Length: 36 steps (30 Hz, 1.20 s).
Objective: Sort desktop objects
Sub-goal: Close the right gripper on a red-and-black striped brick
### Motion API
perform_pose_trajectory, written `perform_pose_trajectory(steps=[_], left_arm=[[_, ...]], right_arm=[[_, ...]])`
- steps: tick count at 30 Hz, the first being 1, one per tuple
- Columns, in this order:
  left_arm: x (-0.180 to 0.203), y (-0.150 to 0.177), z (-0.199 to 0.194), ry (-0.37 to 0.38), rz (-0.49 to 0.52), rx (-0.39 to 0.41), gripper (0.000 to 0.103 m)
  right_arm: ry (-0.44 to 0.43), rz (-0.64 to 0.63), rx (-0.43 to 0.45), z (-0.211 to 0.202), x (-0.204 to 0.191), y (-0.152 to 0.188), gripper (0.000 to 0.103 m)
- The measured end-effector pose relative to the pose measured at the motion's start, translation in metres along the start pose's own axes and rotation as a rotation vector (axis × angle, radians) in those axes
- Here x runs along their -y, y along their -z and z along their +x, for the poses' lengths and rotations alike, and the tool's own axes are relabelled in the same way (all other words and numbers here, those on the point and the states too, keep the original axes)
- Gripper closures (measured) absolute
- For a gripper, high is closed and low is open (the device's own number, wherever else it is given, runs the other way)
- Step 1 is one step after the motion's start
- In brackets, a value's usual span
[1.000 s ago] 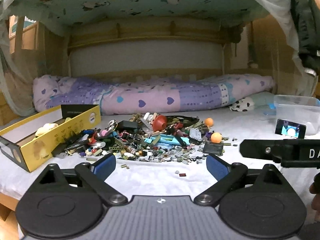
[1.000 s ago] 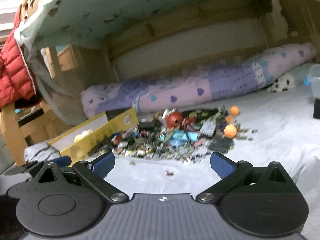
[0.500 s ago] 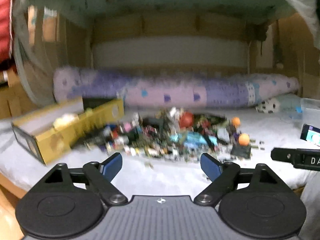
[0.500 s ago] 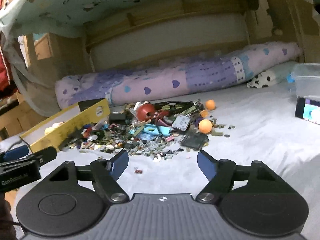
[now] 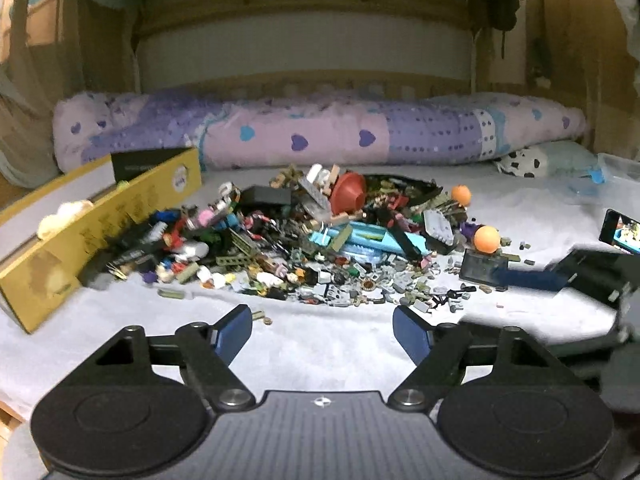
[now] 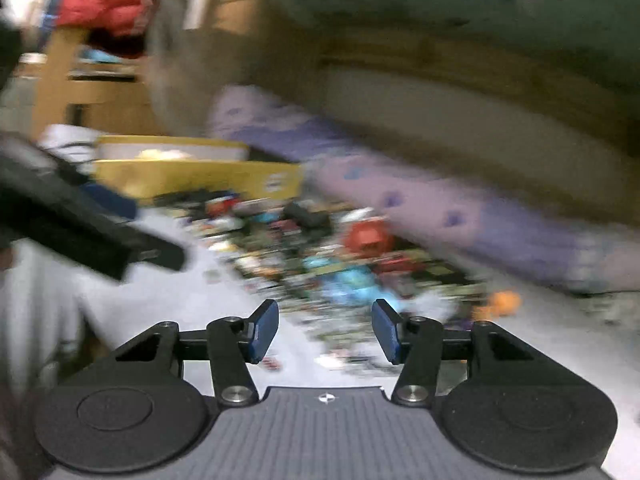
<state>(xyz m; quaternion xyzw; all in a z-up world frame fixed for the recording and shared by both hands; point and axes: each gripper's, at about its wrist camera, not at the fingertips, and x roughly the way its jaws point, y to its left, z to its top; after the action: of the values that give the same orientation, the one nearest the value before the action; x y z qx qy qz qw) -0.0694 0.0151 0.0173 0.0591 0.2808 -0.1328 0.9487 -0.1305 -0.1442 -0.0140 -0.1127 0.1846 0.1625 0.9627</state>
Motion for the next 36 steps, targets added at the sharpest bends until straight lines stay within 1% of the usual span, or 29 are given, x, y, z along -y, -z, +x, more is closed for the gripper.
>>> perform_pose_trajectory(steps=[1, 2, 5, 7, 11, 13, 15, 16, 18, 19, 24, 27, 30, 33, 35, 36], left_arm=[[-0.001, 0.000, 0.008, 0.005, -0.004, -0.013, 0.024], [-0.001, 0.002, 0.015, 0.008, -0.006, -0.027, 0.024], [-0.002, 0.007, 0.032, 0.024, -0.009, -0.059, 0.024], [-0.002, 0.011, 0.044, 0.030, -0.010, -0.082, 0.024], [0.001, 0.019, 0.054, 0.049, -0.003, -0.111, 0.024], [0.002, 0.021, 0.057, 0.053, 0.001, -0.119, 0.024], [0.001, 0.021, 0.058, 0.055, 0.000, -0.124, 0.024], [0.001, 0.021, 0.058, 0.055, 0.000, -0.123, 0.024], [0.001, 0.021, 0.059, 0.053, -0.003, -0.126, 0.024], [0.001, 0.021, 0.059, 0.053, -0.004, -0.127, 0.024], [0.004, 0.020, 0.057, 0.044, 0.010, -0.130, 0.024], [0.007, 0.018, 0.057, 0.027, 0.017, -0.130, 0.024], [0.014, 0.014, 0.058, 0.043, 0.014, -0.115, 0.024], [0.027, 0.013, 0.062, 0.062, 0.022, -0.090, 0.024], [0.039, 0.014, 0.069, 0.080, 0.037, -0.079, 0.024], [0.044, 0.015, 0.073, 0.078, 0.044, -0.075, 0.029]], right_arm=[[-0.055, 0.010, -0.006, 0.008, 0.001, 0.003, 0.051], [-0.093, 0.010, -0.023, 0.017, 0.001, 0.006, 0.056], [-0.124, -0.030, -0.075, 0.042, -0.004, 0.014, 0.067], [-0.159, -0.004, -0.116, 0.055, -0.001, 0.017, 0.070], [-0.182, 0.036, -0.176, 0.079, 0.005, 0.026, 0.070], [-0.191, 0.031, -0.182, 0.085, 0.005, 0.030, 0.070], [-0.189, 0.007, -0.185, 0.088, 0.002, 0.031, 0.071], [-0.185, -0.001, -0.186, 0.087, 0.001, 0.031, 0.073], [-0.175, -0.015, -0.186, 0.084, -0.002, 0.033, 0.081], [-0.170, -0.021, -0.186, 0.083, -0.003, 0.033, 0.086], [-0.141, -0.059, -0.174, 0.080, -0.009, 0.035, 0.087], [-0.141, -0.012, -0.169, 0.079, -0.002, 0.031, 0.087], [-0.123, 0.022, -0.138, 0.069, 0.005, 0.026, 0.087], [-0.059, 0.038, -0.129, 0.056, 0.012, 0.022, 0.087], [-0.023, 0.094, -0.147, 0.054, 0.023, 0.024, 0.087], [-0.005, 0.117, -0.165, 0.055, 0.028, 0.026, 0.087]])
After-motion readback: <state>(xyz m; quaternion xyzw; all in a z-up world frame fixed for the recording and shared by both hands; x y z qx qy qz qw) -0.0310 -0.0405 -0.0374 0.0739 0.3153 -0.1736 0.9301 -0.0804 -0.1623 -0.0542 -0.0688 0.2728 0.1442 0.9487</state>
